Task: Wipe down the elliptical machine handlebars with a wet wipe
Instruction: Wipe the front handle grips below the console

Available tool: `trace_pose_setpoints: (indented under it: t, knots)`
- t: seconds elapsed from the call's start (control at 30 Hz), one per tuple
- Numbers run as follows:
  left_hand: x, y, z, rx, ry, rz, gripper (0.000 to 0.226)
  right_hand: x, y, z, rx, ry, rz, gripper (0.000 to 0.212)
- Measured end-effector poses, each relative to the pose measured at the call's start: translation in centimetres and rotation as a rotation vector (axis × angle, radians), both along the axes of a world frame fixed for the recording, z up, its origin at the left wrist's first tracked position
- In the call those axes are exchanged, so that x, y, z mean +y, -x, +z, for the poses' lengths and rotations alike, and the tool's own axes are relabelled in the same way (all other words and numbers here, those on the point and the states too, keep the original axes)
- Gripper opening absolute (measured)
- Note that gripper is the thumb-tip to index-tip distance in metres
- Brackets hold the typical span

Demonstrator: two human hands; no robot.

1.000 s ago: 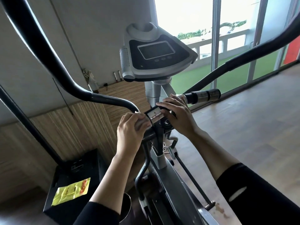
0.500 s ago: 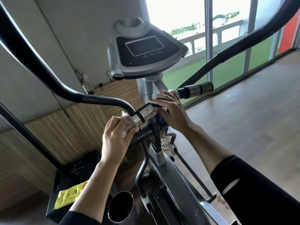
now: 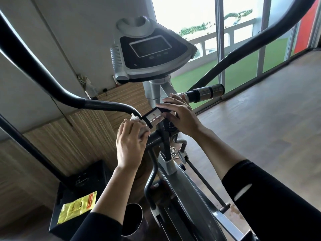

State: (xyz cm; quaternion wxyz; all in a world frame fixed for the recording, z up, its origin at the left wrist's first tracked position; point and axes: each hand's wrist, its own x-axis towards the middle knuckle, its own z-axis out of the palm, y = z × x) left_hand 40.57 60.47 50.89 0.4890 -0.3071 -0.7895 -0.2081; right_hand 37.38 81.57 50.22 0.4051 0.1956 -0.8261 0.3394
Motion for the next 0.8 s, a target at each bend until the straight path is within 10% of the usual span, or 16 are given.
trace_pose_setpoints:
  t: [0.8]
  knots:
    - [1.7,0.1,4.9,-0.437,0.019,-0.139,0.024,1.1,0.3,0.5,0.149,-0.005,-0.016,0.031]
